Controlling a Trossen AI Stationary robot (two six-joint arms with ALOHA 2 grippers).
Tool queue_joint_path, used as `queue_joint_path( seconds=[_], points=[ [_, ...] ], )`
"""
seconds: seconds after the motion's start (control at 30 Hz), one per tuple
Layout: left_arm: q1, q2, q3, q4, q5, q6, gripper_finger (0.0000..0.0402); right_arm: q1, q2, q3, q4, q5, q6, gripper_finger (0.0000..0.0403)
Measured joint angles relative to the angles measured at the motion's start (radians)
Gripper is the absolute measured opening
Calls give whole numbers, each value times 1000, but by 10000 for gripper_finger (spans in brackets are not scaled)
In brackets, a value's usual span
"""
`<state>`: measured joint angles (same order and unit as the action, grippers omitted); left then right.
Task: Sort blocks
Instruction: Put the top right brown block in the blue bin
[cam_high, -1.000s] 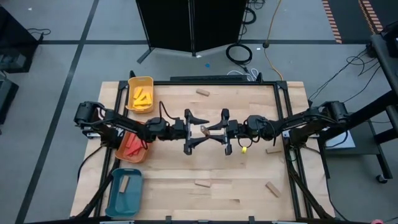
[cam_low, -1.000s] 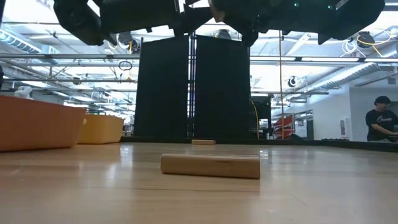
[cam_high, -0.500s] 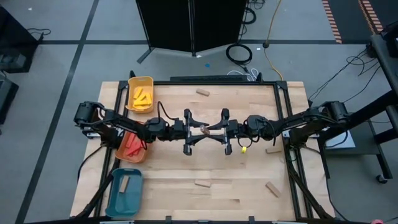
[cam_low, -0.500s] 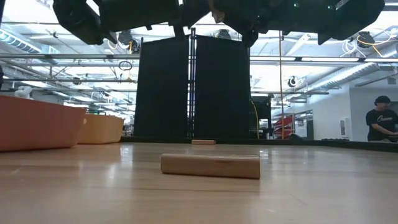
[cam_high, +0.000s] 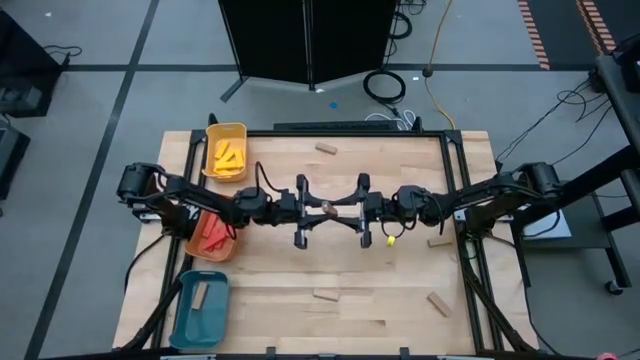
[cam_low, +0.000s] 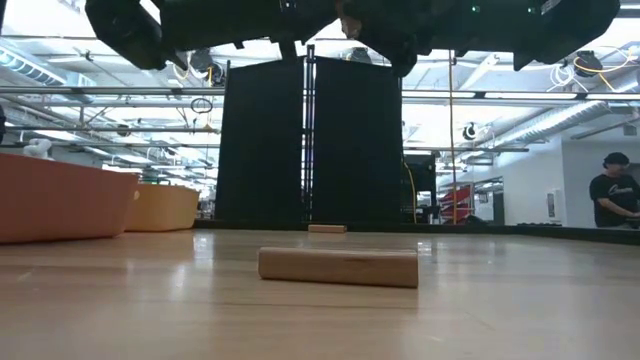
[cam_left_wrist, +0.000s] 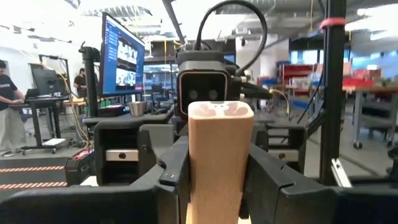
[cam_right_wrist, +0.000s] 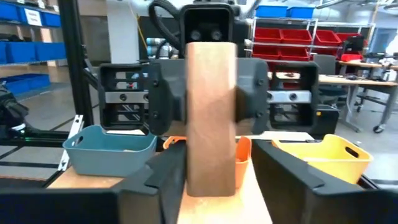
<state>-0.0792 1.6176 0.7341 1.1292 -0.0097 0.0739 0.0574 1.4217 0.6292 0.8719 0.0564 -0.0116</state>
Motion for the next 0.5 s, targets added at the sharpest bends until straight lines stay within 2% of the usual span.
queue_joint_path(
  seconds=[0.27,0.5],
  points=[
    [-4,-171,0,-295,-12,45,100,-3,-36,0,-60,40,2,254],
    [-48,-356,-1,-614,-18,37,99,-4,-53,0,-144,31,25,280]
  ],
)
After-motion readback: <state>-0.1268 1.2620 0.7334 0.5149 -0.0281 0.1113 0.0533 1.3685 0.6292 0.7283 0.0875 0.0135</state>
